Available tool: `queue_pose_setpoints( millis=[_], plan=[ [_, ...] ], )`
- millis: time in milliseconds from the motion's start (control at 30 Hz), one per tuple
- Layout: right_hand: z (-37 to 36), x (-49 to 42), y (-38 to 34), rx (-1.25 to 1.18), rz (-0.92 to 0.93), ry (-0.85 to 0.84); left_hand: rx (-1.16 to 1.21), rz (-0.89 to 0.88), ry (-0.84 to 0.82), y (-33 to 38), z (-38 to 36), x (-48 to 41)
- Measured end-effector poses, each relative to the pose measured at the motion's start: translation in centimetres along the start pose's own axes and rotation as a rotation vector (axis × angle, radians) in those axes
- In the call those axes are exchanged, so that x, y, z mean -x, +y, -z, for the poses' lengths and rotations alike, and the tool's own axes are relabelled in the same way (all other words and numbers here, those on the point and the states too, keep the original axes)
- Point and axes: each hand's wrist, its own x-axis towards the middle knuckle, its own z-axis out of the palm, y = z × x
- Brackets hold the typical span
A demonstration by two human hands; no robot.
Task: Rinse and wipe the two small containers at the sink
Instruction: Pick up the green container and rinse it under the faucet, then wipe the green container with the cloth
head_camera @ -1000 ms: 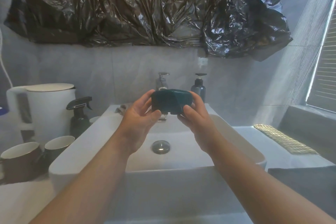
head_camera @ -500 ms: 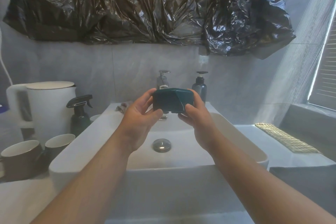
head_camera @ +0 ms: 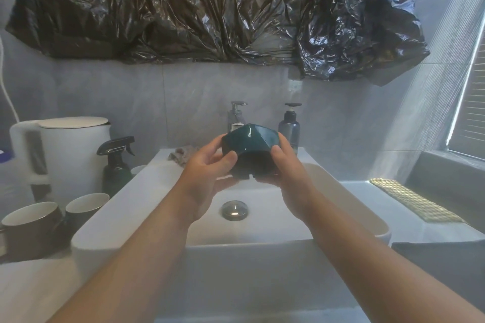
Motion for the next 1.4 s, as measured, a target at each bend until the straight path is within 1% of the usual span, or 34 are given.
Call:
queue_pose_setpoints(
  millis=[67,133,200,333,400,467,533,600,633,700,767,800,867,933,1000,1033,1100,1200,1300,1400],
  plan=[
    [-0.3,0.1,-0.1,0.077,-0.023,-0.027,-0.067,0.082,0.087,0.0,-0.3,-0.1],
    [-0.7,0.2,-0.7,0.132,-0.09,-0.07,-0.128,0.214,0.186,0.0,-0.2,0.1],
    [-1.2,0.1,-1.5,0.155,-0.21,-0.068,-0.123,0.283,0.195,0.2,0.4,0.6],
    [-3.5,-0.8,-2.9,0.115,-0.37,-0.065,0.034,0.228,0.108,1.5,2.3,2.1],
    [-5.2,-1.4,-3.6,0.064,-0.439,-0.098,0.063,0.196,0.168,2.0,3.8,2.6],
    [-6.8,-2.2,-3.7,0.073,-0.46,-0.15,0.066,0.184,0.304,2.4,6.2,2.9],
    [-8.0,-3.2,-3.0,0.156,-0.456,-0.187,0.072,0.161,0.424,2.6,9.2,2.9],
    [-8.9,-4.5,-1.1,0.268,-0.451,-0.184,0.068,0.114,0.515,2.7,12.0,3.2],
    [-9.4,-5.4,0.0,0.369,-0.423,-0.177,0.055,0.097,0.544,2.7,13.3,3.3],
    [-10.1,-7.5,2.6,0.673,-0.32,-0.198,0.018,0.093,0.585,2.2,15.5,3.4],
    [-11.2,-9.5,4.6,0.914,-0.227,-0.265,-0.024,0.127,0.617,1.7,16.6,3.3],
    [-12.0,-10.7,5.7,0.993,-0.173,-0.3,-0.035,0.142,0.63,1.5,17.0,3.2],
    [-13.8,-13.2,7.7,1.126,-0.088,-0.369,-0.042,0.15,0.651,1.5,17.4,3.0],
    [-15.2,-16.3,10.8,1.227,-0.054,-0.428,-0.012,0.145,0.673,1.4,17.6,2.6],
    [-15.9,-19.2,13.7,1.285,-0.087,-0.419,0.026,0.145,0.681,1.3,17.7,2.4],
    [-16.4,-19.3,13.2,1.295,-0.087,-0.4,0.027,0.147,0.685,1.3,17.8,2.4],
    [-16.8,-19.3,12.1,1.249,-0.069,-0.321,0.022,0.152,0.689,1.4,17.9,2.4],
    [-16.4,-18.7,10.2,1.019,-0.146,-0.13,0.028,0.15,0.689,1.6,17.8,2.6],
    [-15.1,-17.0,7.0,0.676,-0.27,0.034,0.036,0.15,0.649,2.3,17.0,2.8],
    [-13.1,-13.9,3.7,0.257,-0.454,0.131,0.047,0.143,0.604,3.2,15.7,2.9]
  ],
)
